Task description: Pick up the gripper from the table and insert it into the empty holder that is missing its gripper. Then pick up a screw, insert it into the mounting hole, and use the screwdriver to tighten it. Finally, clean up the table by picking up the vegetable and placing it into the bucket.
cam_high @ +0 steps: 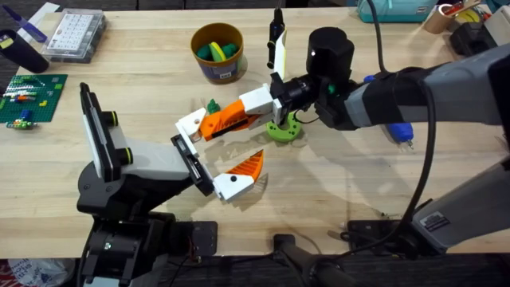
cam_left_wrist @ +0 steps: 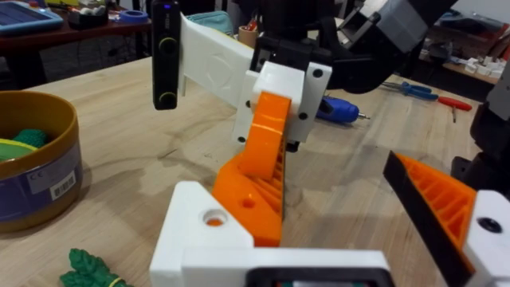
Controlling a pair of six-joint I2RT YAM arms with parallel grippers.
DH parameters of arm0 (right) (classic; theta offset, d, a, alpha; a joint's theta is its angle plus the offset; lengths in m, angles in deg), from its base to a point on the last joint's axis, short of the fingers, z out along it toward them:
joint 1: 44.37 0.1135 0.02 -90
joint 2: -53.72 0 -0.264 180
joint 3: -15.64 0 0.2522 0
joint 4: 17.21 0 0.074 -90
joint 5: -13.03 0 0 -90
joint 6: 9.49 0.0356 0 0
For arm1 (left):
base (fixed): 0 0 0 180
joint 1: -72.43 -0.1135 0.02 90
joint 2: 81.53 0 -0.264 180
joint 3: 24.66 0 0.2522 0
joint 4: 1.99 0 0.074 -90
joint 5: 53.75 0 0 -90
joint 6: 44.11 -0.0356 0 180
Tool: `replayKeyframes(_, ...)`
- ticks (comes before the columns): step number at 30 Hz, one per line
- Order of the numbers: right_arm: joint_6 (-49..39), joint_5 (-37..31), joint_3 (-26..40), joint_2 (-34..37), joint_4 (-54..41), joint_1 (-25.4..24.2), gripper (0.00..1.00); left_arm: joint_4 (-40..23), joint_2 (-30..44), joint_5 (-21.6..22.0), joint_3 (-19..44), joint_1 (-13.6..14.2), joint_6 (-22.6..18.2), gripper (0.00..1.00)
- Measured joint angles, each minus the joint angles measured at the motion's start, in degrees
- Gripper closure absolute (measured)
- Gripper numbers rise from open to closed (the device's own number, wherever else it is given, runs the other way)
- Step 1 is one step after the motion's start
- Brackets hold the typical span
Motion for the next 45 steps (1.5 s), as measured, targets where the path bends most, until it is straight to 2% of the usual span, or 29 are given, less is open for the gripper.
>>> replayKeyframes(13,0.23,0.04,0.04,0.00,-0.55,-0.12,0.988,-0.61,0.29,-0.40,0.27,0.00,0.82,0.013)
replayKeyframes(24,0.91,-3.77,0.04,-0.02,-0.99,1.74,0.988,-0.86,0.29,-2.69,0.27,0.00,1.43,0.013)
replayKeyframes(45,0.82,-9.28,0.04,-0.07,-0.77,3.88,0.987,-0.85,0.29,-1.83,0.25,-0.63,2.69,0.013)
